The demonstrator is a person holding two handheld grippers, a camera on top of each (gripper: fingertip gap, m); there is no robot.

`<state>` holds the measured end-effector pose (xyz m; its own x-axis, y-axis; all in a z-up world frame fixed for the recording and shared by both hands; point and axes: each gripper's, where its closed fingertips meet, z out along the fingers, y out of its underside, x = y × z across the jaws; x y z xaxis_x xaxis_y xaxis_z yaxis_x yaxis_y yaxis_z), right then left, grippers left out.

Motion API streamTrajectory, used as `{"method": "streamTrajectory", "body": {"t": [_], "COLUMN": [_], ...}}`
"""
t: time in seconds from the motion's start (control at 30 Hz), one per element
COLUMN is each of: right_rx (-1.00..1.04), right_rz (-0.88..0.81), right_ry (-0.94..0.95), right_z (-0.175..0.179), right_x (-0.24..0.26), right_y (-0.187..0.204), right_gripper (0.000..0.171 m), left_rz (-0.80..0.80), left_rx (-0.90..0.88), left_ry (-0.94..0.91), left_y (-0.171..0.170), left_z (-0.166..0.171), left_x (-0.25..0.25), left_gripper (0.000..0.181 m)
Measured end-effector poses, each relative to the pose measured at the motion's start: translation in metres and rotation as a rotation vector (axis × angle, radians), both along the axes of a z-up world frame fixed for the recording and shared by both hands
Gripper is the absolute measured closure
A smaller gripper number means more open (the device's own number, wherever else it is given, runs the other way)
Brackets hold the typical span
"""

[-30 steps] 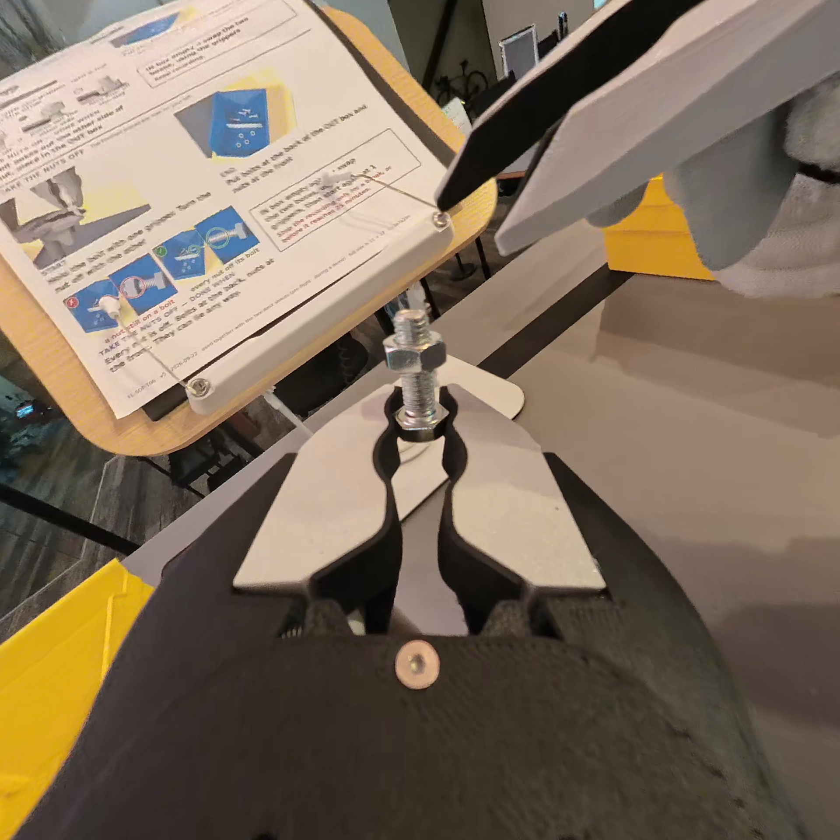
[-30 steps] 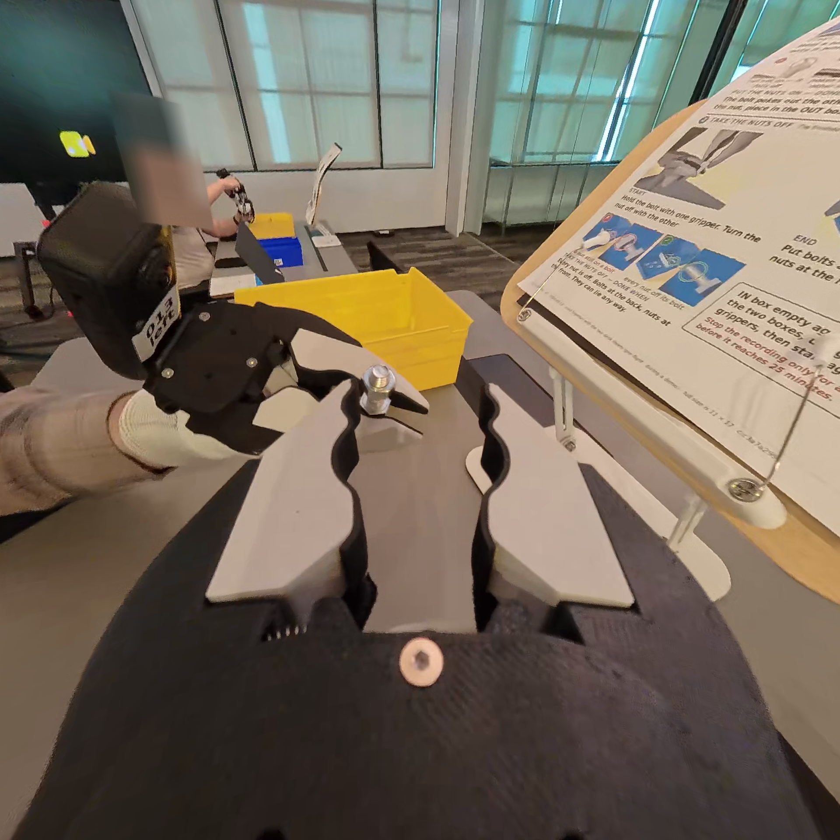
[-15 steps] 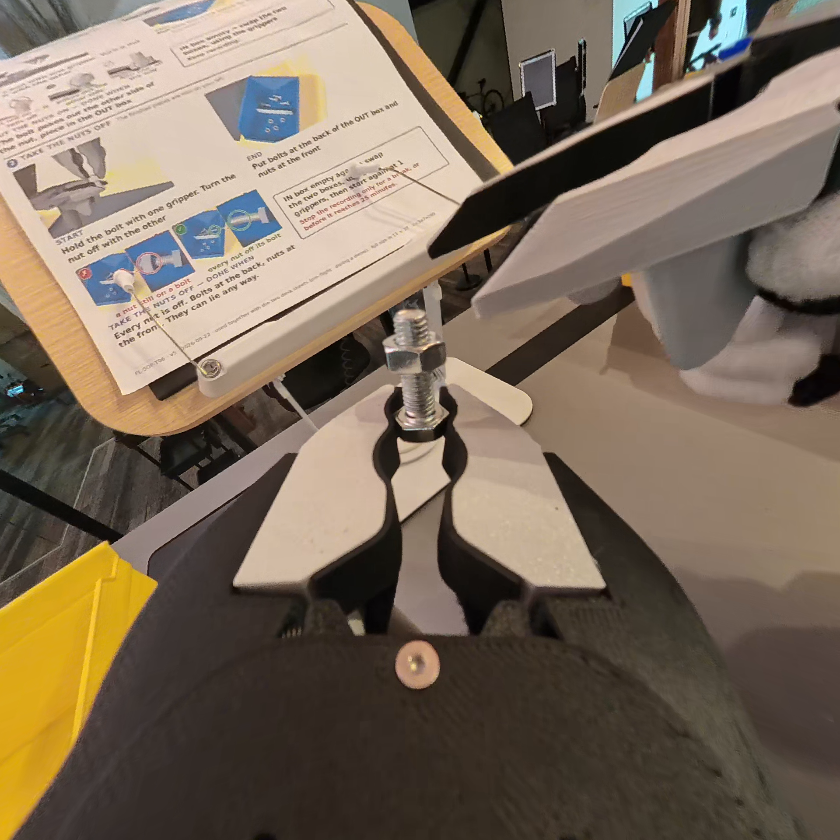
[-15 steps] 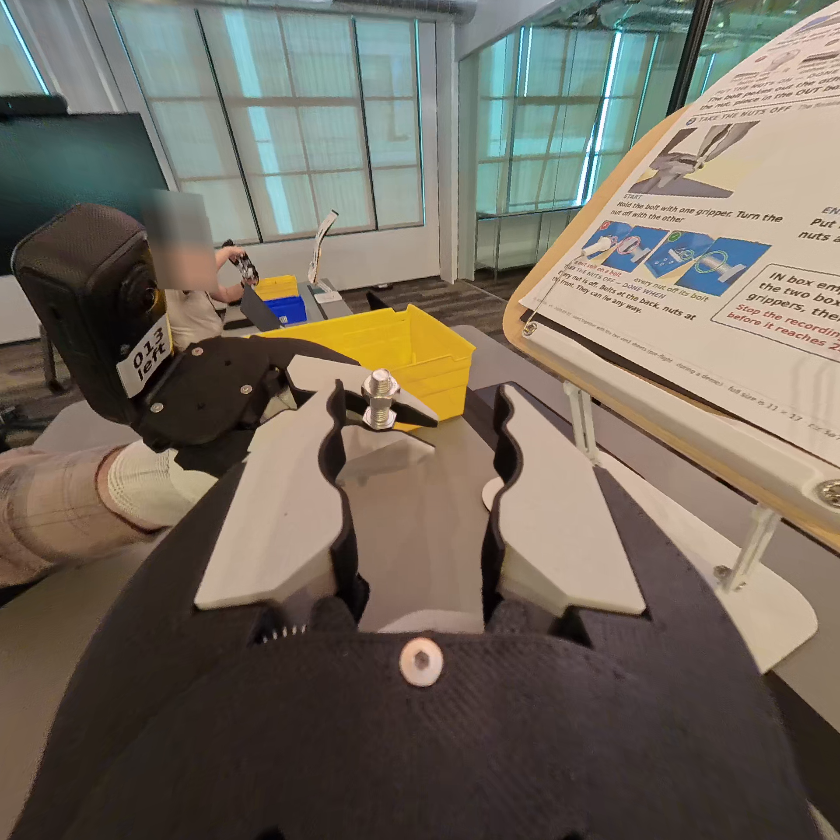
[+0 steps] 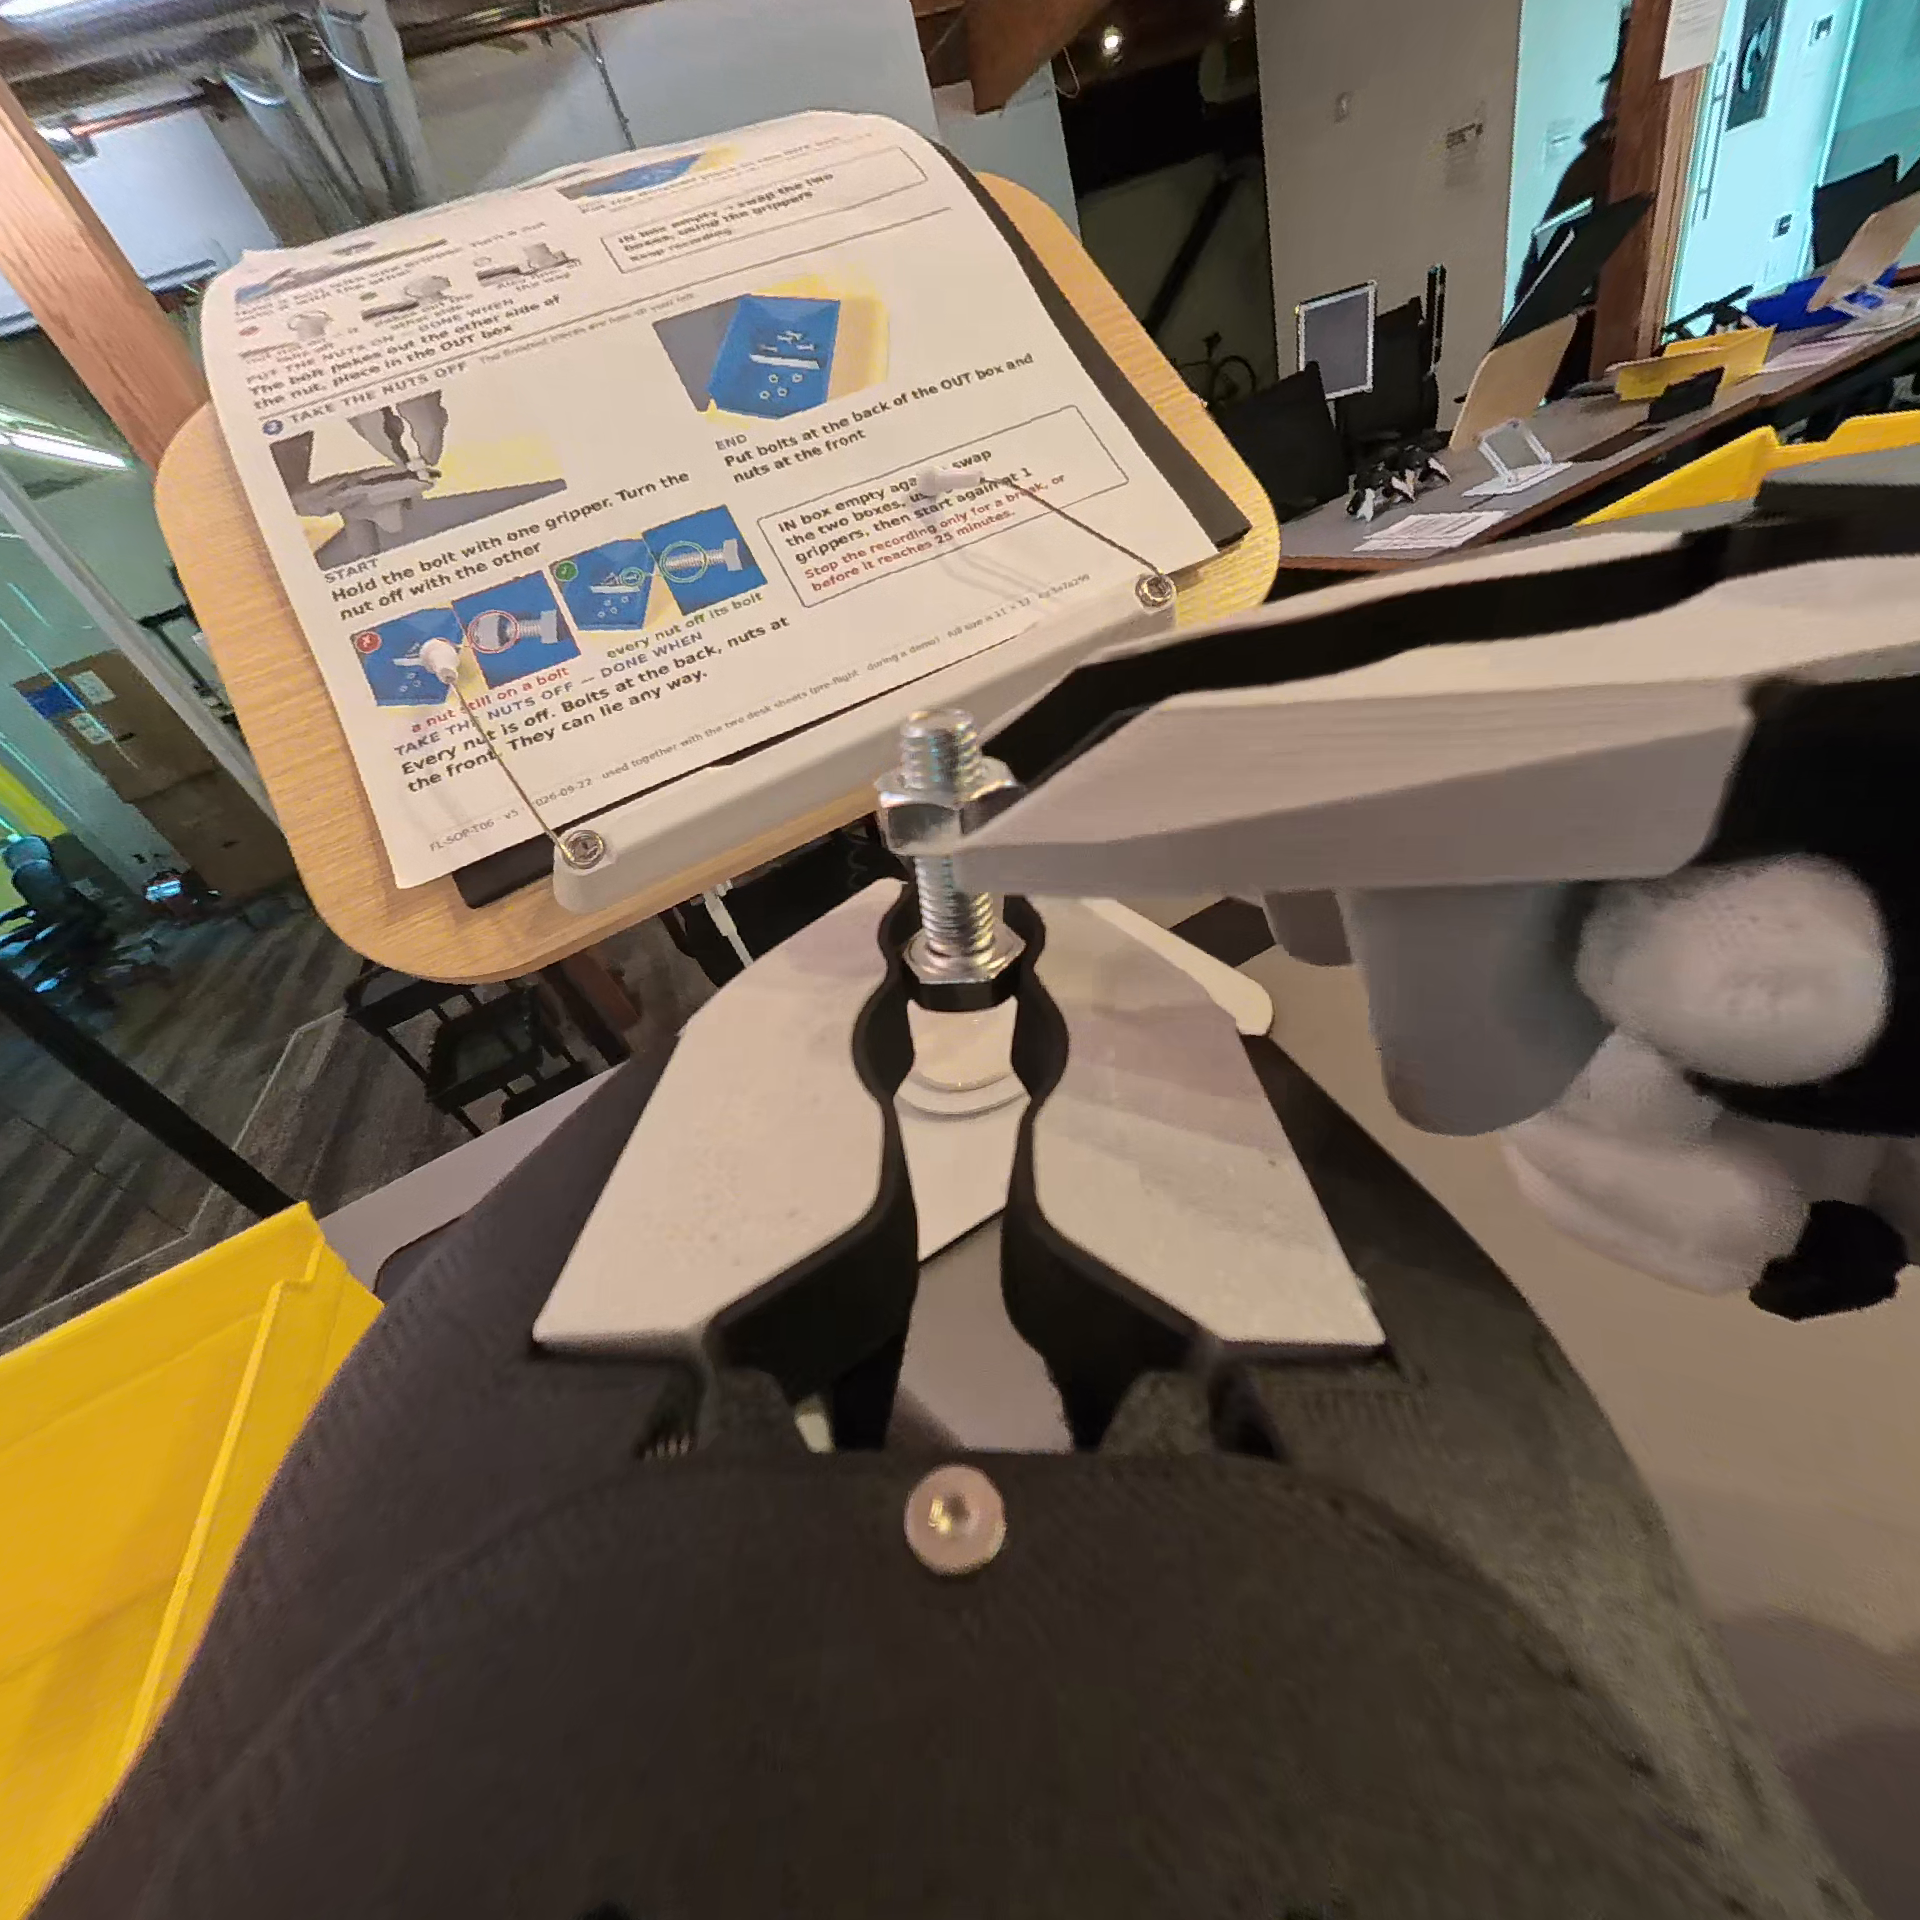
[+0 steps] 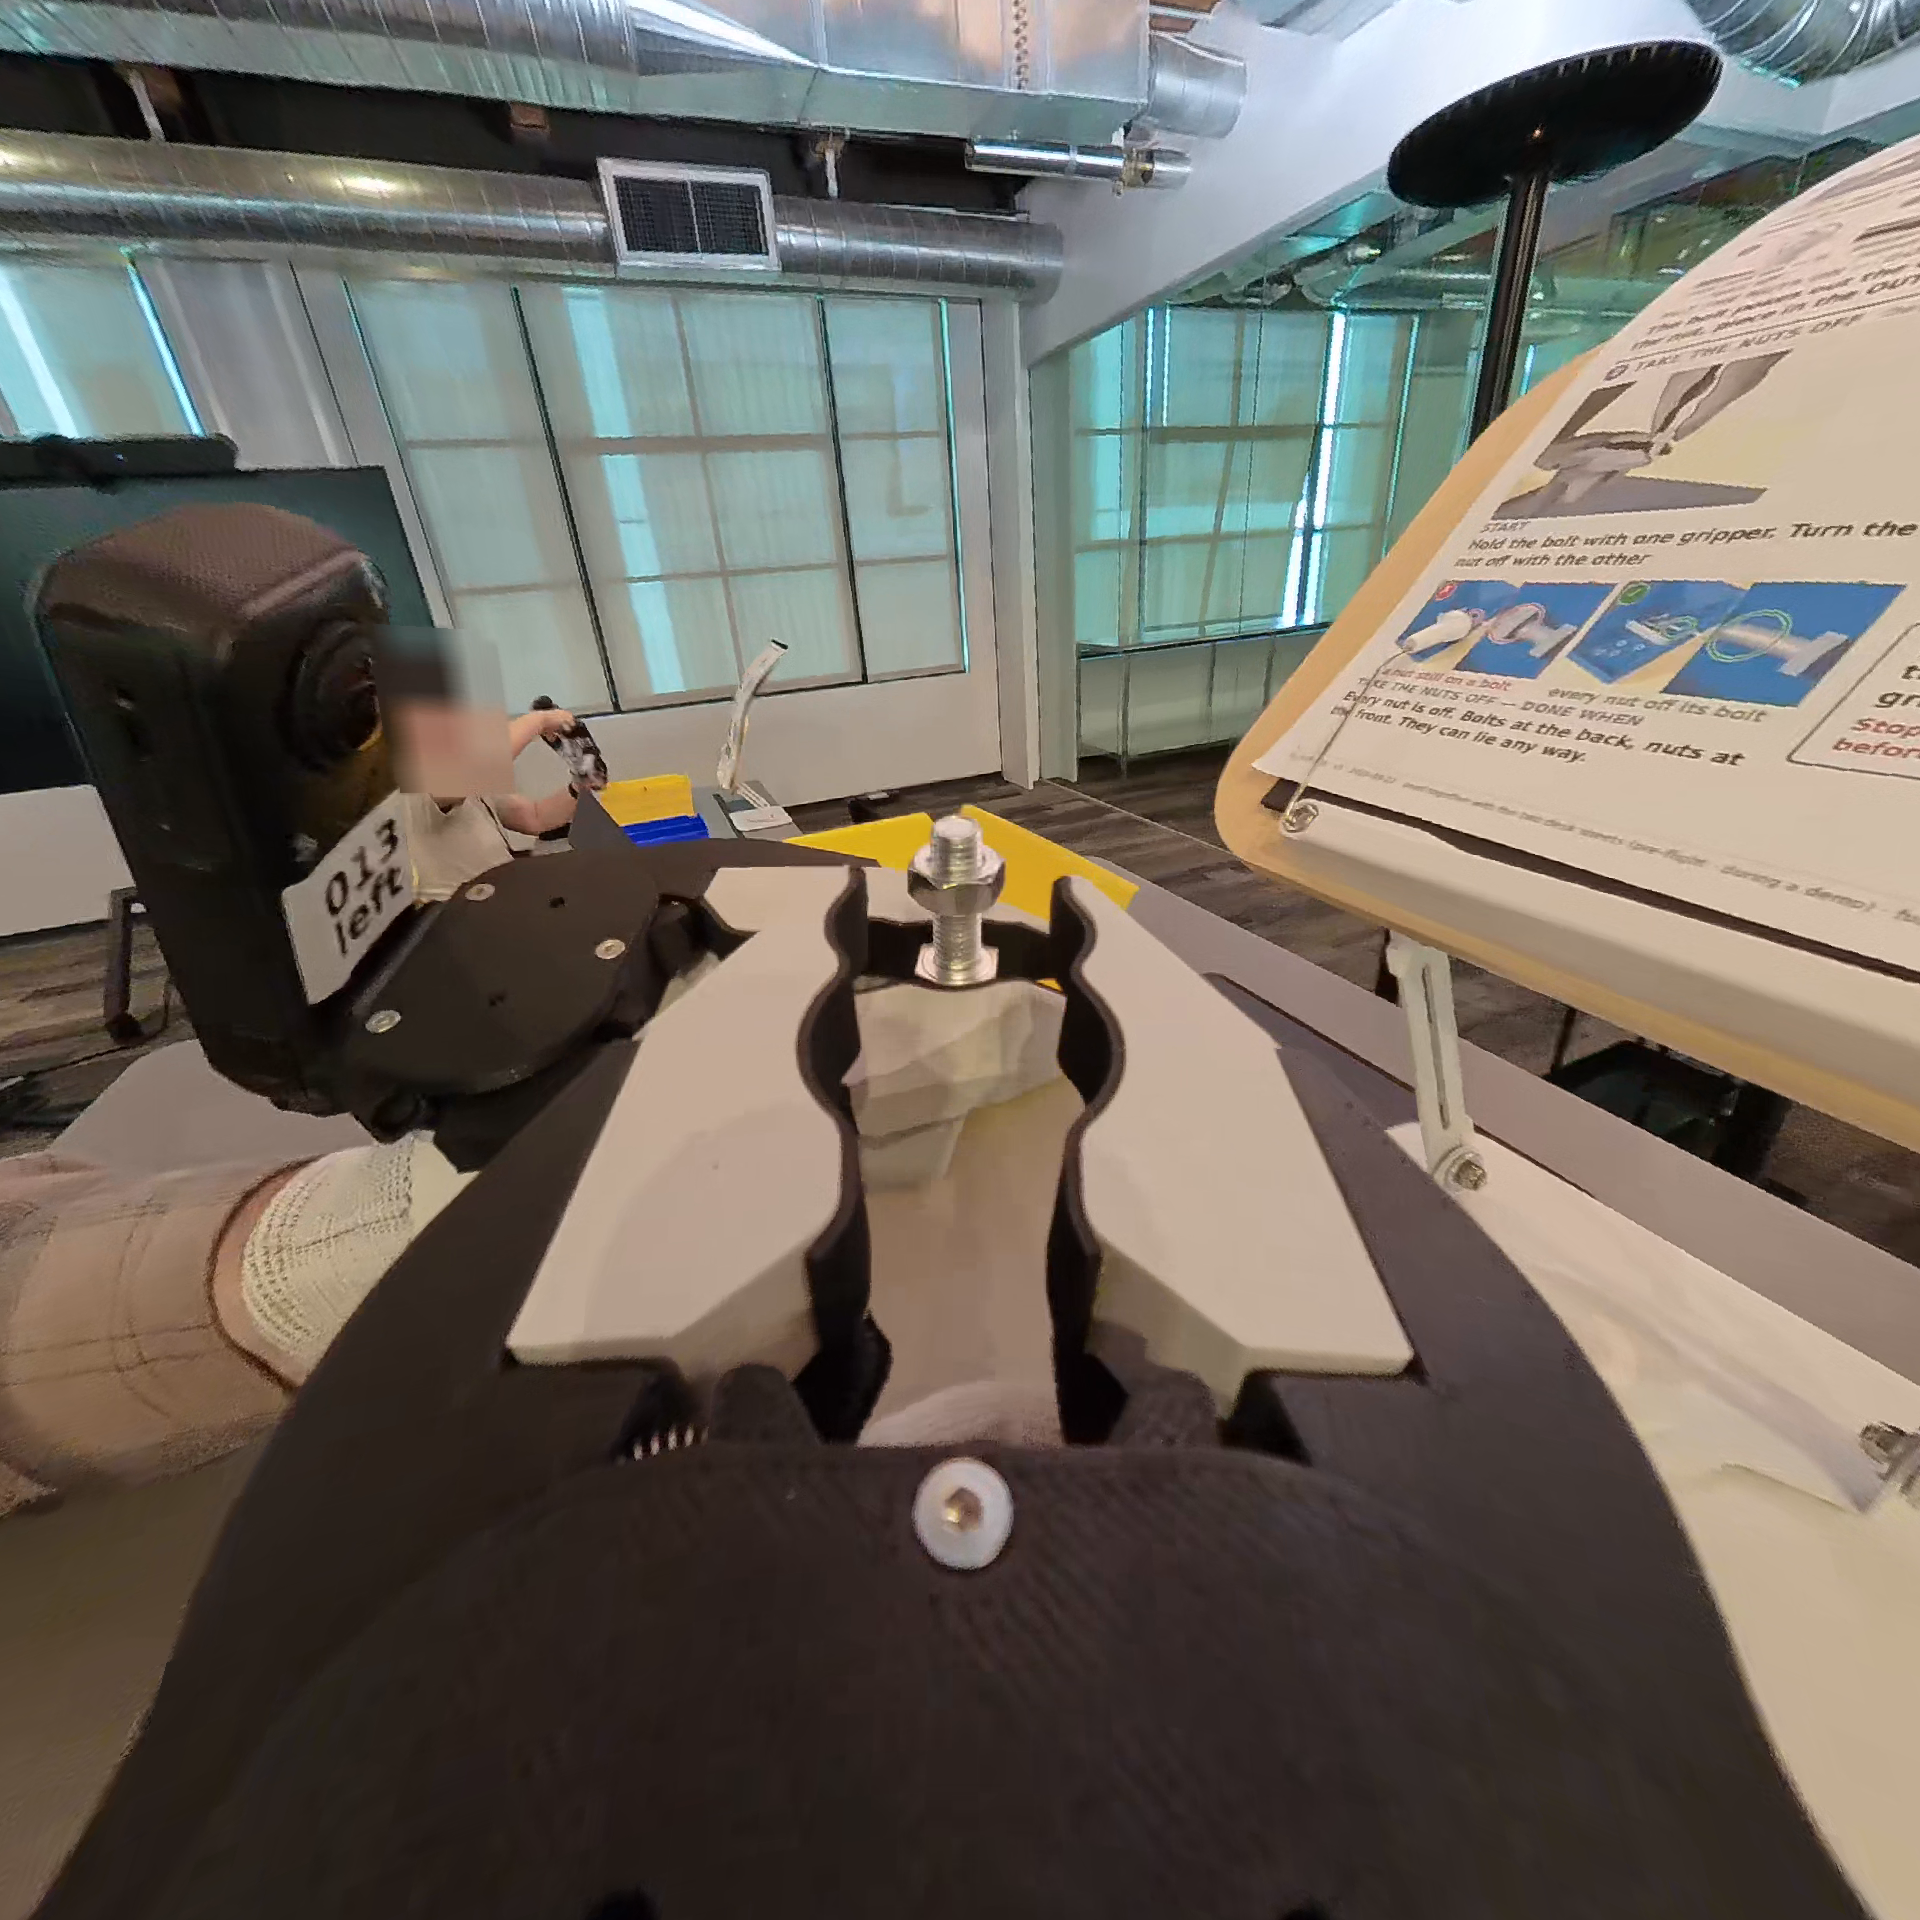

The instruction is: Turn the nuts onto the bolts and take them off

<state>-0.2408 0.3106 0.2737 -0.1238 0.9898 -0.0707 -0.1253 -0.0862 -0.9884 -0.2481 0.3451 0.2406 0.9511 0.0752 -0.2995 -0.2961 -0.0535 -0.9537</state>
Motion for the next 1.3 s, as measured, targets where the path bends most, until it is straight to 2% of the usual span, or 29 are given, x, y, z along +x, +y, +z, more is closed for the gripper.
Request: {"method": "streamTrajectory", "body": {"t": [0.13,0.33,0.43,0.5,0.7,1.07,1.3], "right_rx": [0.023,0.009,0.008,0.023,-0.001,-0.066,-0.019], "right_rz": [-0.026,0.006,0.007,0.010,0.038,0.100,0.141], "right_ry": [0.022,0.047,0.043,0.045,0.071,0.175,0.200], "right_z": [0.003,0.006,0.006,0.005,0.008,0.020,0.024], "right_x": [0.002,0.006,0.005,0.005,0.008,0.018,0.024], "right_y": [-0.001,-0.001,-0.001,-0.003,-0.004,-0.005,-0.012], "right_gripper": [0.155,0.155,0.146,0.154,0.154,0.154,0.154], "left_rz": [-0.002,-0.012,-0.018,-0.020,-0.029,-0.162,-0.233], "left_rx": [0.000,0.009,0.025,0.019,0.037,0.090,0.065], "left_ry": [0.023,0.027,0.032,0.034,0.045,-0.050,-0.098], "left_y": [0.000,-0.001,-0.002,-0.002,-0.003,-0.009,-0.011], "left_z": [-0.001,0.002,0.006,0.005,0.010,0.026,0.026], "left_x": [0.004,0.008,0.010,0.012,0.014,0.033,0.038], "left_gripper": [0.166,0.166,0.166,0.166,0.166,0.159,0.166]}}
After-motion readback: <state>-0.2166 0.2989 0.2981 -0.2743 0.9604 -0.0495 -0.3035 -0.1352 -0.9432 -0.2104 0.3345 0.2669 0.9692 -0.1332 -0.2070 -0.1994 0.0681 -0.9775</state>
